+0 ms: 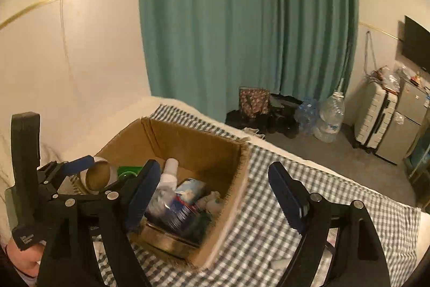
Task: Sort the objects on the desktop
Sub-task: 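Move both grippers back over the comb and white tube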
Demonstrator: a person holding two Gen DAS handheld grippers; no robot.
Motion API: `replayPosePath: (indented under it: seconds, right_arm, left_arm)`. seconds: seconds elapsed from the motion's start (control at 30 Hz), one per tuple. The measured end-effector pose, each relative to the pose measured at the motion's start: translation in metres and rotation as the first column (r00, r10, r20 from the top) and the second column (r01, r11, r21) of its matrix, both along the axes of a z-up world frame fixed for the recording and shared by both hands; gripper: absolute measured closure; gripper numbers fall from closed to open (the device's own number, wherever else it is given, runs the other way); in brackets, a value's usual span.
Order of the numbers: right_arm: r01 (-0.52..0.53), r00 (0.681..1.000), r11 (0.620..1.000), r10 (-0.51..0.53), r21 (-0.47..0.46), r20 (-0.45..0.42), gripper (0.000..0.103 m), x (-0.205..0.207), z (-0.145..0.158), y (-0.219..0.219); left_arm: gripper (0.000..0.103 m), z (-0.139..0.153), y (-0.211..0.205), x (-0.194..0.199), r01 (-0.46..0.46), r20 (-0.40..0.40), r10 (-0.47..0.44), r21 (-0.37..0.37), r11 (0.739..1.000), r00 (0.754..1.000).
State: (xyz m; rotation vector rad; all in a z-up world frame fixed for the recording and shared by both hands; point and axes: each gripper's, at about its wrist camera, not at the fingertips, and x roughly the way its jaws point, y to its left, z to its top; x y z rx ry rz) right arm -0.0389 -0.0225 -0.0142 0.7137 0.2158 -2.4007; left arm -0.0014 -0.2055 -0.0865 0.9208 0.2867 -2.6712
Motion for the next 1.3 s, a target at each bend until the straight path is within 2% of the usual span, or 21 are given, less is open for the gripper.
replayPosePath:
  seconds: [0.13, 0.2, 0.33, 0.47, 0.57, 0.67, 0.73, 0.8, 0.87, 1.0, 1.07, 1.2, 1.3]
  right_arm:
    - [0.062, 0.997, 0.998, -0.060, 0.029, -0.048, 0.019, 0.023, 0.009, 0.046]
    - [0.096, 0.994, 0.995, -0.094, 0.034, -0.049, 0.019, 0.034, 0.008, 0.073]
    - [0.188, 0.981, 0.981, -0.187, 0.040, -0.045, 0.018, 0.055, 0.003, 0.139]
    - [0.279, 0.960, 0.958, -0.277, 0.058, -0.040, 0.015, 0.080, -0.004, 0.199]
    - [0.335, 0.942, 0.941, -0.335, 0.049, -0.015, 0.015, 0.093, -0.025, 0.237]
    - [0.381, 0.924, 0.923, -0.382, 0.057, 0.020, 0.015, 0.099, -0.053, 0.262]
    - [0.404, 0.911, 0.912, -0.408, 0.067, 0.060, 0.015, 0.098, -0.077, 0.269]
    - [0.417, 0.903, 0.906, -0.422, 0.069, 0.081, 0.015, 0.095, -0.096, 0.270]
    - [0.412, 0.902, 0.908, -0.418, 0.072, 0.110, 0.016, 0.089, -0.112, 0.268]
    - [0.402, 0.894, 0.912, -0.410, 0.078, 0.180, 0.018, 0.069, -0.145, 0.259]
    - [0.403, 0.889, 0.912, -0.411, 0.083, 0.204, 0.019, 0.057, -0.160, 0.252]
    - [0.395, 0.875, 0.915, -0.402, 0.083, 0.268, 0.024, 0.028, -0.187, 0.237]
    - [0.377, 0.881, 0.922, -0.385, 0.084, 0.276, 0.025, 0.013, -0.202, 0.221]
  left_arm:
    - [0.004, 0.012, 0.029, 0.007, 0.033, 0.011, -0.033, -0.003, 0.999, 0.999]
    - [0.000, 0.019, 0.056, 0.016, 0.066, 0.008, -0.066, -0.009, 0.998, 0.998]
    - [0.000, 0.024, 0.112, 0.024, 0.151, 0.016, -0.151, -0.012, 0.988, 0.988]
    - [0.000, 0.012, 0.164, 0.022, 0.225, 0.045, -0.225, 0.003, 0.974, 0.973]
    - [0.000, -0.004, 0.200, 0.014, 0.273, 0.063, -0.272, -0.007, 0.962, 0.960]
    - [0.000, -0.024, 0.230, 0.002, 0.303, 0.088, -0.298, -0.049, 0.952, 0.951]
    - [0.000, -0.042, 0.244, -0.007, 0.326, 0.102, -0.317, -0.096, 0.940, 0.943]
    - [0.000, -0.064, 0.258, -0.024, 0.351, 0.135, -0.330, -0.172, 0.921, 0.934]
    - [0.000, -0.079, 0.263, -0.039, 0.353, 0.167, -0.322, -0.211, 0.911, 0.932]
    - [0.000, -0.116, 0.256, -0.067, 0.309, 0.202, -0.268, -0.213, 0.927, 0.942]
    - [0.000, -0.129, 0.252, -0.074, 0.291, 0.220, -0.240, -0.238, 0.927, 0.945]
    - [0.000, -0.147, 0.232, -0.084, 0.300, 0.261, -0.230, -0.269, 0.915, 0.938]
    - [0.000, -0.151, 0.236, -0.080, 0.379, 0.246, -0.316, -0.274, 0.884, 0.916]
